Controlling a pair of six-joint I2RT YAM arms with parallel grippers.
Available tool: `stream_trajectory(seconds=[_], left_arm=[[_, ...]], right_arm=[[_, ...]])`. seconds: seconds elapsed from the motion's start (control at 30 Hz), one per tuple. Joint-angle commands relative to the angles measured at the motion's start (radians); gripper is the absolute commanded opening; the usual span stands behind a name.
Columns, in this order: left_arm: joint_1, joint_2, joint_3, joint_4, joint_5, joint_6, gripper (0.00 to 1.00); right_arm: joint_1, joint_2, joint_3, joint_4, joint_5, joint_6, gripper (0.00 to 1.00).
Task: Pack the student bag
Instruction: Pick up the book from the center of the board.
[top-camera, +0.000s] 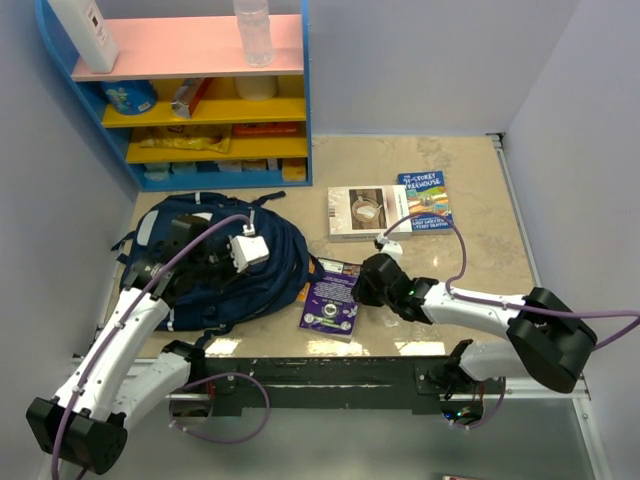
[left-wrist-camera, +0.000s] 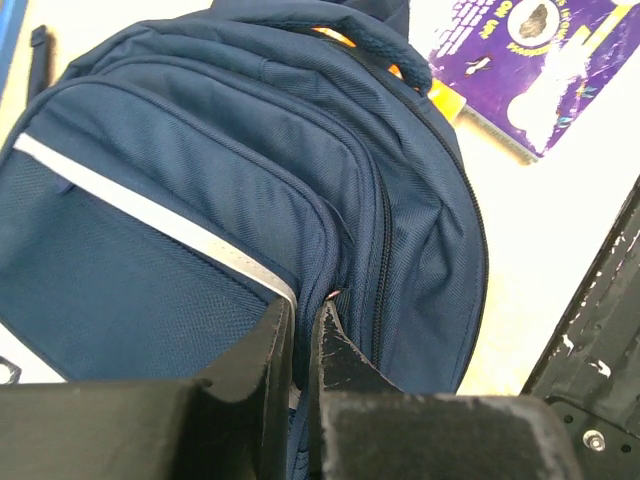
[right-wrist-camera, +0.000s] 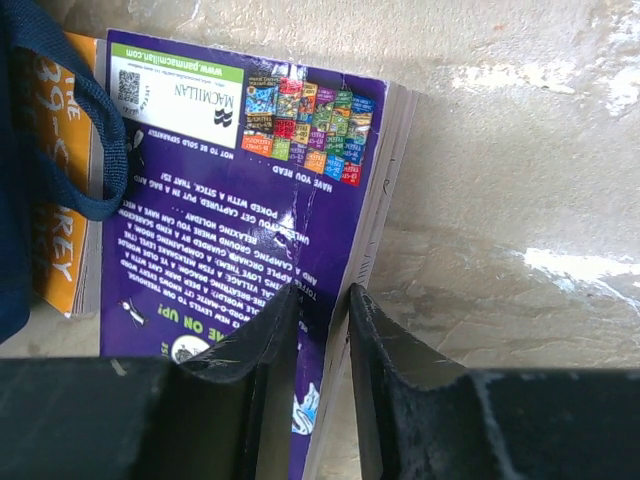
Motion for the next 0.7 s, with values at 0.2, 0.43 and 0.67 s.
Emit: stream_trajectory(seconds=[0.2, 0.43, 0.67], left_arm=[[0.002, 0.21, -0.15, 0.281, 0.065, 0.059, 0.0], [-0.024, 0.374, -0.204, 0.351, 0.038, 0.101, 0.0], [-0.113, 0.365, -0.246, 0.408, 0.015, 0.076, 0.0]], right_arm=[[0.021, 0.012, 0.092, 0.131, -0.028, 0.051, 0.26], [0.047, 0.0, 0.096, 0.197, -0.038, 0.077, 0.22], [0.098, 0.037, 0.173, 0.187, -0.025, 0.048, 0.3]])
